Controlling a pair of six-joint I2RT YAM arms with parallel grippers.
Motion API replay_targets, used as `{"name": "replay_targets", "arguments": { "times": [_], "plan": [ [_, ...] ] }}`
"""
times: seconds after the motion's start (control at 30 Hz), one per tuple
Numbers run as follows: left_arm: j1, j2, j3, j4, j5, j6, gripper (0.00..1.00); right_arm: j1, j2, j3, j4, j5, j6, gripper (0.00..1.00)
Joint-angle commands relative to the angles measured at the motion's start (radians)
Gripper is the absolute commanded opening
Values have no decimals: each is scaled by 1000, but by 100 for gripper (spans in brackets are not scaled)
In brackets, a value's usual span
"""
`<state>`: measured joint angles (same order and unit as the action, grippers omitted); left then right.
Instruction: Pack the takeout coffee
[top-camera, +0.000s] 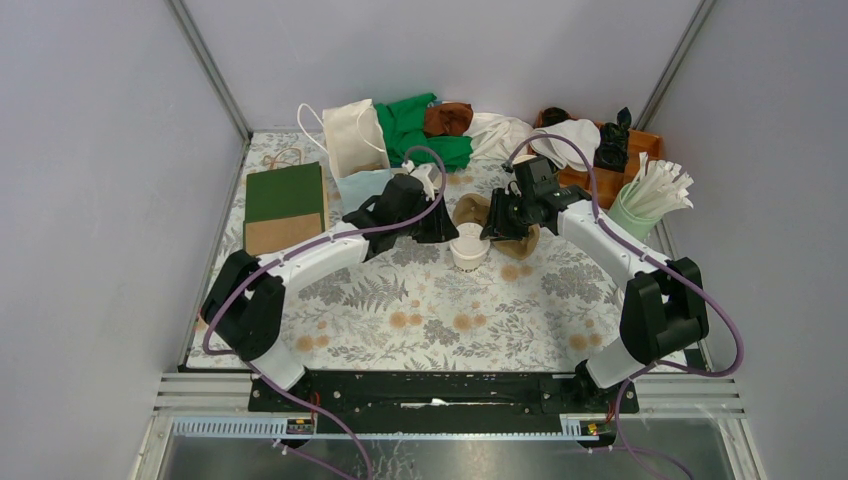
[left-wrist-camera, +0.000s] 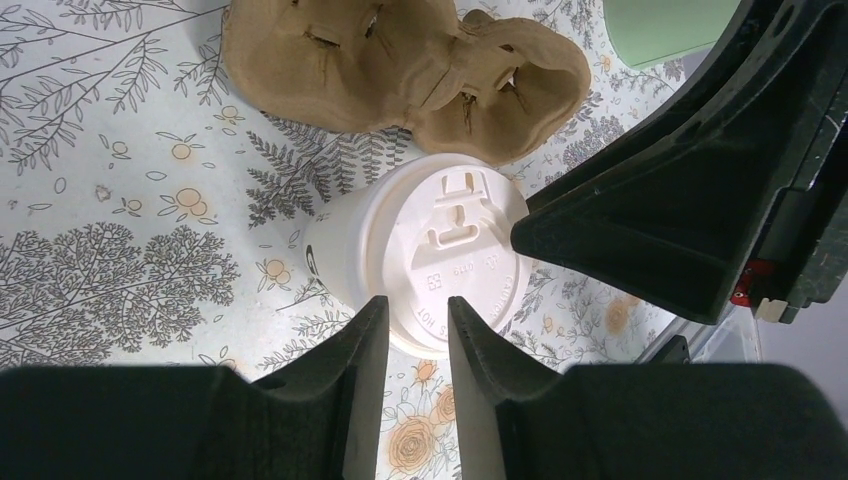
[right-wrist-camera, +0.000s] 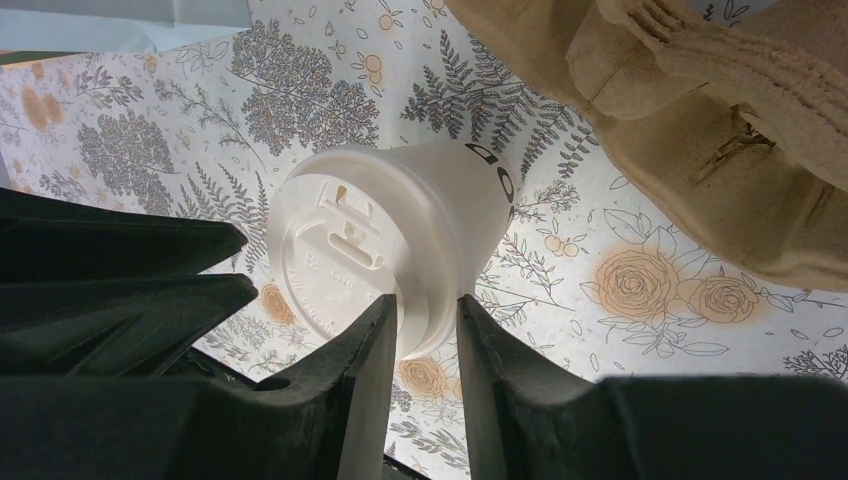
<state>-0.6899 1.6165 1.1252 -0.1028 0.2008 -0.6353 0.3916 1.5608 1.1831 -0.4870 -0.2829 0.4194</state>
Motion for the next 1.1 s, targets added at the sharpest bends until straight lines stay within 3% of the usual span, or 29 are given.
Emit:
{"name": "replay_targets", "arguments": {
  "times": [0.0, 1.07],
  "plan": [
    [0, -46, 31, -10, -33, 31, 32, 6, 3, 13, 4, -19, 7, 36],
    [-7, 42, 78, -14, -20, 46, 28, 10, 11, 57, -11, -30, 18, 31]
  ]
}}
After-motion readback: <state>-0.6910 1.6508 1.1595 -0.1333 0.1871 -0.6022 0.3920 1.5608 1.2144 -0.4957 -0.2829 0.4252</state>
